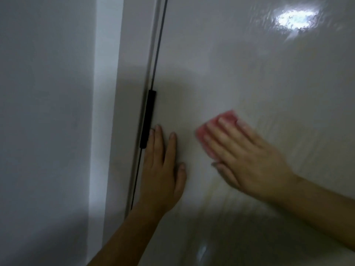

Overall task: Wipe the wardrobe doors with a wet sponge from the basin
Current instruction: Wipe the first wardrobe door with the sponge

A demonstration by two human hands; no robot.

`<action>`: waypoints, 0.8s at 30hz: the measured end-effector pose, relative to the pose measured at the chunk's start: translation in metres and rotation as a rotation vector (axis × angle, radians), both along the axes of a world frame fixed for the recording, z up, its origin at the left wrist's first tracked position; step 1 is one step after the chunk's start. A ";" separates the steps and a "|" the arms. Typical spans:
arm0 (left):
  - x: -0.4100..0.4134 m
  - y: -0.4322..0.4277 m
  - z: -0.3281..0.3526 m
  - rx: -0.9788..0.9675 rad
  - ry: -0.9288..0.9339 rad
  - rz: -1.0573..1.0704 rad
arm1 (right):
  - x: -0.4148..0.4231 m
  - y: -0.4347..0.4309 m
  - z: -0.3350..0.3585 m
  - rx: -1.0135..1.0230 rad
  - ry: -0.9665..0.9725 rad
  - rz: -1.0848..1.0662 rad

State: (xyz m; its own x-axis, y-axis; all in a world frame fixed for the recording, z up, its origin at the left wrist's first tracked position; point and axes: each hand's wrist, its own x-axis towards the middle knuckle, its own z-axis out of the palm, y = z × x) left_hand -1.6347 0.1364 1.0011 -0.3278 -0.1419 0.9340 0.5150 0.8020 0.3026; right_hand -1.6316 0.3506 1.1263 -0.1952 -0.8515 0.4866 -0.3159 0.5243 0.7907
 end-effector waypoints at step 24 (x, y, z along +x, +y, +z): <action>0.007 0.064 0.050 -0.113 -0.030 0.137 | 0.016 0.105 0.019 -0.360 0.092 -0.105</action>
State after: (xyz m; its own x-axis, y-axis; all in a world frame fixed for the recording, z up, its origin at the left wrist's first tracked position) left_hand -1.6275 0.2006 1.0513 -0.3408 -0.0819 0.9365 0.3910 0.8936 0.2205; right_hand -1.6155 0.4555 1.1454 -0.2135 -0.6007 0.7704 -0.1818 0.7993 0.5728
